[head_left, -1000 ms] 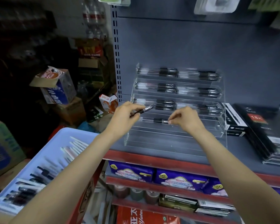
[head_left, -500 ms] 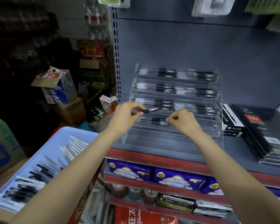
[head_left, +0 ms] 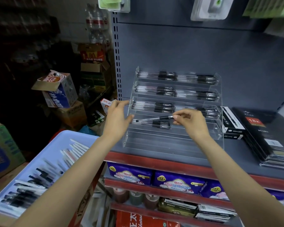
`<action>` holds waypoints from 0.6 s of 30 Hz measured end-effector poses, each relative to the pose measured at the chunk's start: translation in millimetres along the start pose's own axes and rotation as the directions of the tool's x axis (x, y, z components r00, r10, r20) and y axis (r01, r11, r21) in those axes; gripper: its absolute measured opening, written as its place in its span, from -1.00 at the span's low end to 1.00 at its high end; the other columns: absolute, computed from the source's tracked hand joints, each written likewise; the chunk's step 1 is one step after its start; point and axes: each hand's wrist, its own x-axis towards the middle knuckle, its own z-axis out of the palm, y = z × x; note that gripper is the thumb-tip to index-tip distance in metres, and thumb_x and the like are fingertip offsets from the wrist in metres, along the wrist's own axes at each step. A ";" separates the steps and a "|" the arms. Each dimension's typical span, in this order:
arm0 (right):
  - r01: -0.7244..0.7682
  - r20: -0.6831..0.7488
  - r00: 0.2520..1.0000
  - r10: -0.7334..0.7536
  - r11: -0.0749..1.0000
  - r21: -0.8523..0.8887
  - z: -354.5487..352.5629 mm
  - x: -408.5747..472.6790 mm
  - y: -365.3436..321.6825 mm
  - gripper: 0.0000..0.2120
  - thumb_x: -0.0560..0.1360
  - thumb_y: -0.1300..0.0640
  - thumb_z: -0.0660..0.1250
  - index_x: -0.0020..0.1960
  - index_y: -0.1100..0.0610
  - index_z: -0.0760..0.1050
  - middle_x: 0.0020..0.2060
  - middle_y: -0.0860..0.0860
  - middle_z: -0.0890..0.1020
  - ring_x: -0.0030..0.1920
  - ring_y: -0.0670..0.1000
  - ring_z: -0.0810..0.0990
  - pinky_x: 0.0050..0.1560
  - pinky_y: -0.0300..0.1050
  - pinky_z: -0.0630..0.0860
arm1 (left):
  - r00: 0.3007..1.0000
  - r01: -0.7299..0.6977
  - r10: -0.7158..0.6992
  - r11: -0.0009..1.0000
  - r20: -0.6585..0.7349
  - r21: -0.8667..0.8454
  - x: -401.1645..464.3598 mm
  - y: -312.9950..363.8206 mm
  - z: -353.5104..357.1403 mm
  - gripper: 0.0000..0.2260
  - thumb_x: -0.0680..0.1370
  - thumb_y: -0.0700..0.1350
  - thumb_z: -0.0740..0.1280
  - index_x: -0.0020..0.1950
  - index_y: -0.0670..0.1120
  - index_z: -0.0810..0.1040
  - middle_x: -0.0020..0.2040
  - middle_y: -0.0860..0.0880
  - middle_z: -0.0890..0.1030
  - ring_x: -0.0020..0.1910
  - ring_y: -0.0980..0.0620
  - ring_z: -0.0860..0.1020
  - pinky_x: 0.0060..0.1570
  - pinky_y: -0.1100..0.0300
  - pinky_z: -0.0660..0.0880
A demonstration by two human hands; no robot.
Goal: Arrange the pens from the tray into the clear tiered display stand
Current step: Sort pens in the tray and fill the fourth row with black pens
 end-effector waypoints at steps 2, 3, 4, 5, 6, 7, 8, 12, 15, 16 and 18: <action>0.008 -0.008 1.000 -0.009 0.996 -0.088 1.7 -0.2 3.1 -0.93 0.47 0.25 0.38 -0.14 0.13 0.62 -0.35 -0.06 0.61 -0.41 -0.25 0.59 -0.16 -0.41 0.54 | 0.996 0.071 -0.072 0.997 0.052 0.018 -0.2 -8.3 0.4 -0.54 0.52 -0.14 0.37 0.40 -0.14 0.38 0.30 -0.14 0.42 0.26 -0.10 0.44 0.28 0.16 0.35; 0.013 0.004 1.000 -0.013 0.992 -0.127 3.7 -0.7 3.1 -0.94 0.47 0.24 0.38 -0.14 0.13 0.63 -0.33 -0.05 0.63 -0.38 -0.23 0.60 -0.13 -0.38 0.52 | 0.993 0.087 -0.087 0.996 0.079 0.003 -0.8 -10.9 0.8 -0.56 0.52 -0.15 0.37 0.38 -0.15 0.40 0.30 -0.15 0.46 0.23 -0.09 0.48 0.21 0.24 0.37; 0.024 0.023 1.000 -0.020 0.985 -0.171 6.2 -1.3 2.2 -0.94 0.47 0.22 0.39 -0.13 0.14 0.64 -0.30 -0.04 0.64 -0.32 -0.17 0.61 -0.10 -0.34 0.51 | 0.991 0.097 -0.094 0.995 0.096 -0.027 -2.0 -12.3 1.0 -0.59 0.52 -0.18 0.36 0.36 -0.14 0.43 0.26 -0.15 0.52 0.18 -0.06 0.53 0.11 0.34 0.36; 0.038 0.045 0.999 -0.029 0.976 -0.216 8.5 -1.5 0.9 -0.93 0.47 0.21 0.39 -0.12 0.15 0.66 -0.27 -0.03 0.64 -0.25 -0.13 0.60 -0.07 -0.33 0.46 | 0.990 0.108 -0.101 0.992 0.101 -0.060 -3.0 -13.1 1.1 -0.62 0.52 -0.21 0.36 0.34 -0.14 0.46 0.21 -0.13 0.56 0.13 -0.01 0.56 0.03 0.41 0.35; 0.050 0.067 0.997 -0.034 0.966 -0.254 10.6 -1.3 -0.7 -0.93 0.46 0.20 0.40 -0.10 0.16 0.67 -0.24 -0.03 0.65 -0.20 -0.10 0.59 -0.07 -0.35 0.42 | 0.989 0.115 -0.106 0.989 0.098 -0.092 -3.6 -13.5 0.8 -0.63 0.51 -0.23 0.36 0.32 -0.14 0.47 0.17 -0.12 0.60 0.08 0.05 0.57 -0.01 0.43 0.34; 0.056 0.086 0.996 -0.034 0.959 -0.279 12.6 -0.6 -1.8 -0.92 0.46 0.20 0.40 -0.10 0.16 0.67 -0.22 -0.01 0.66 -0.18 -0.08 0.58 -0.08 -0.38 0.37 | 0.989 0.122 -0.111 0.986 0.094 -0.117 -3.6 -13.8 0.4 -0.63 0.51 -0.24 0.37 0.31 -0.14 0.48 0.15 -0.11 0.61 0.05 0.10 0.55 -0.01 0.44 0.34; 0.056 0.101 0.995 -0.027 0.954 -0.295 14.5 0.3 -2.6 -0.92 0.46 0.21 0.40 -0.09 0.17 0.67 -0.20 0.01 0.68 -0.16 -0.06 0.58 -0.12 -0.41 0.34 | 0.989 0.125 -0.114 0.983 0.090 -0.132 -3.4 -13.8 0.0 -0.63 0.50 -0.24 0.37 0.31 -0.15 0.49 0.15 -0.11 0.61 0.04 0.11 0.54 0.00 0.44 0.35; 0.036 0.153 0.988 0.017 0.942 -0.333 19.2 3.5 -3.5 -0.90 0.46 0.22 0.40 -0.05 0.16 0.66 -0.18 0.02 0.67 -0.13 -0.09 0.56 -0.15 -0.45 0.30 | 0.990 0.132 -0.124 0.982 0.068 -0.137 -1.2 -15.0 -0.1 -0.68 0.47 -0.23 0.41 0.22 -0.17 0.56 0.10 -0.10 0.63 -0.02 0.15 0.52 -0.07 0.50 0.33; 0.016 0.184 0.982 0.050 0.939 -0.345 16.6 5.0 -4.6 -0.91 0.47 0.18 0.39 -0.07 0.14 0.66 -0.21 0.02 0.65 -0.13 -0.09 0.56 -0.09 -0.35 0.36 | 0.989 0.144 -0.139 0.980 0.045 -0.140 0.2 -16.5 1.1 -0.74 0.45 -0.23 0.43 0.13 -0.19 0.60 0.02 -0.10 0.65 -0.06 0.14 0.54 -0.09 0.46 0.37; 0.015 0.196 0.979 0.056 0.939 -0.344 15.7 4.9 -4.8 -0.92 0.48 0.18 0.39 -0.09 0.14 0.66 -0.22 0.01 0.64 -0.13 -0.09 0.56 -0.08 -0.30 0.38 | 0.988 0.152 -0.148 0.978 0.039 -0.143 0.3 -17.0 1.4 -0.75 0.45 -0.22 0.44 0.12 -0.19 0.60 0.01 -0.10 0.65 -0.06 0.12 0.55 -0.06 0.41 0.39; 0.015 0.222 0.973 0.064 0.942 -0.336 15.3 3.3 -5.3 -0.90 0.49 0.16 0.38 -0.15 0.14 0.66 -0.27 0.00 0.64 -0.20 -0.08 0.56 -0.11 -0.24 0.40 | 0.986 0.163 -0.159 0.975 0.038 -0.149 0.5 -17.3 2.0 -0.75 0.45 -0.22 0.44 0.12 -0.19 0.60 0.00 -0.10 0.65 -0.06 0.09 0.56 -0.02 0.33 0.42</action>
